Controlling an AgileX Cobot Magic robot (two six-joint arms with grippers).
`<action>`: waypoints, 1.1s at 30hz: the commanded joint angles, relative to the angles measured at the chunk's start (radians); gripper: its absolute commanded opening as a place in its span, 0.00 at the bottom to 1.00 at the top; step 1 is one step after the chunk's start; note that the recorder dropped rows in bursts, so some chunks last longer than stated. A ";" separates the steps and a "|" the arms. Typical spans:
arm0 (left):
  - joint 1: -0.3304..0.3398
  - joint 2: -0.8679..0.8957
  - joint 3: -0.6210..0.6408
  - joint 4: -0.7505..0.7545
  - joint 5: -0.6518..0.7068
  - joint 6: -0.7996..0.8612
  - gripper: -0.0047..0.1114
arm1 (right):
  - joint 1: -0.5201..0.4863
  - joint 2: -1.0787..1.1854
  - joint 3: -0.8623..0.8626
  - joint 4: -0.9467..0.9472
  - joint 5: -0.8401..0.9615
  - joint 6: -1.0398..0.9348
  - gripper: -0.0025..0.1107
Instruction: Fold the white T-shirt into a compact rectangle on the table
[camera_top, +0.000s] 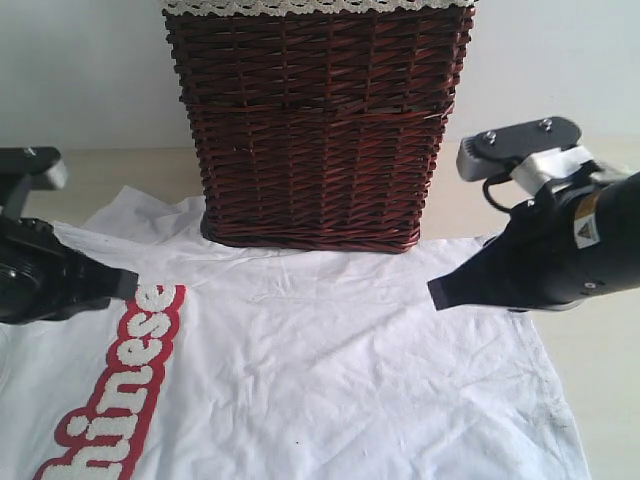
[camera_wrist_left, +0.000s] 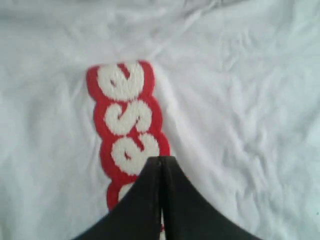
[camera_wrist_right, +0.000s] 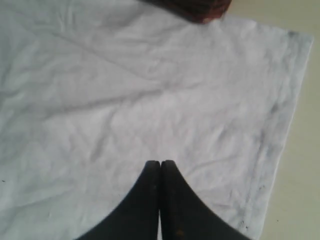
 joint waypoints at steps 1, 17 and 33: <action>-0.005 -0.142 0.069 -0.037 -0.114 0.002 0.04 | 0.002 -0.093 0.004 0.081 0.039 -0.078 0.02; -0.016 -0.189 0.202 -0.077 -0.032 0.010 0.04 | 0.002 0.004 0.171 0.491 0.029 -0.432 0.02; -0.172 -0.555 0.330 -0.049 -0.263 -0.042 0.04 | -0.005 0.083 0.164 0.447 -0.239 -0.482 0.02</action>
